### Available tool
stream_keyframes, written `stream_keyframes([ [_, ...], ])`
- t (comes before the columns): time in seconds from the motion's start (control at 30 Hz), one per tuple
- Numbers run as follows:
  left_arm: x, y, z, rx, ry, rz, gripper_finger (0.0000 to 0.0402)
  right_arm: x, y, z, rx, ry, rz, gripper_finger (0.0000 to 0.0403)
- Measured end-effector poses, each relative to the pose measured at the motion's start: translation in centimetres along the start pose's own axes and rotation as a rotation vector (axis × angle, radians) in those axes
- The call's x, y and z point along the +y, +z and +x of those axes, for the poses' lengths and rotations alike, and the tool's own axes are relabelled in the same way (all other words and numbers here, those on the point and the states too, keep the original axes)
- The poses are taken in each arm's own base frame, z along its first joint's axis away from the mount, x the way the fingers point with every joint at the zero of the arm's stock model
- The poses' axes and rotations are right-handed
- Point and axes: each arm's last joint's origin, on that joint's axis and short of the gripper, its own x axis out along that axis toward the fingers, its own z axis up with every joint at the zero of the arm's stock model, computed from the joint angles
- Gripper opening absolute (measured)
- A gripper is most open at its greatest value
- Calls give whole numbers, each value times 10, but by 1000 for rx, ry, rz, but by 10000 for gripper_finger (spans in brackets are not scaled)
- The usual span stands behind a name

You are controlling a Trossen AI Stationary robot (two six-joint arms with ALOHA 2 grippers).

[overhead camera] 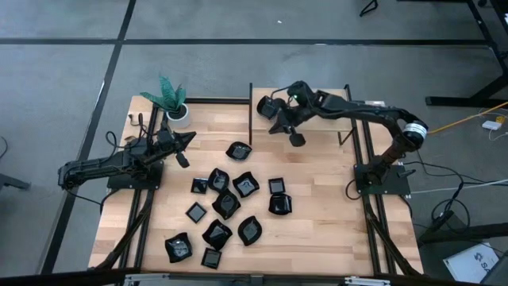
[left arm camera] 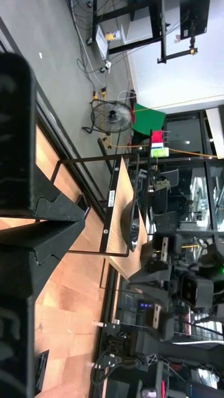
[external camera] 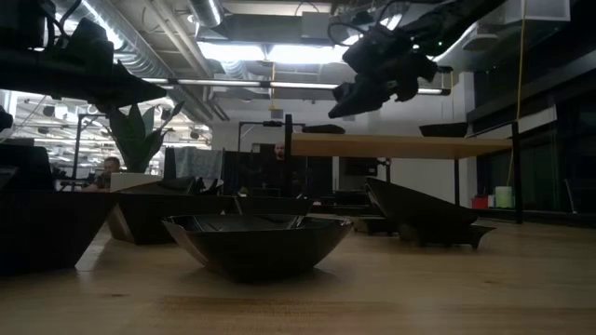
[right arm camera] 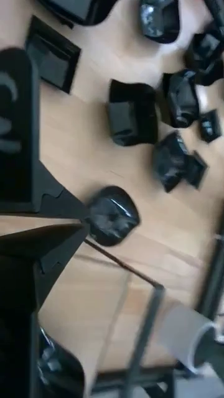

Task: Pick & Place Mini shaped plates
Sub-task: Stack the black distorted square plate on top of the black distorted square plate on the shelf

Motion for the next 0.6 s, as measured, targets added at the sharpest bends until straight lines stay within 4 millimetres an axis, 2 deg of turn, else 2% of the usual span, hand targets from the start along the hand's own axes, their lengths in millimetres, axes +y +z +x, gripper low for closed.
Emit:
stream_keyframes([
  [0.2, 0, 0, 0, 0, 0, -12, 4, 18, 8, -5, 51, 54, 19, 28],
  [0.37, 0, 0, 0, 0, 0, 7, 4, 24, 11, -12, 72, 69, 121, 28],
  [0.47, 0, 0, 0, 0, 0, 8, 4, 31, 11, -9, 110, 83, 205, 28],
  [0.6, 0, 0, 0, -1, 0, 7, 4, 50, 4, 4, 244, 82, 253, 28],
])
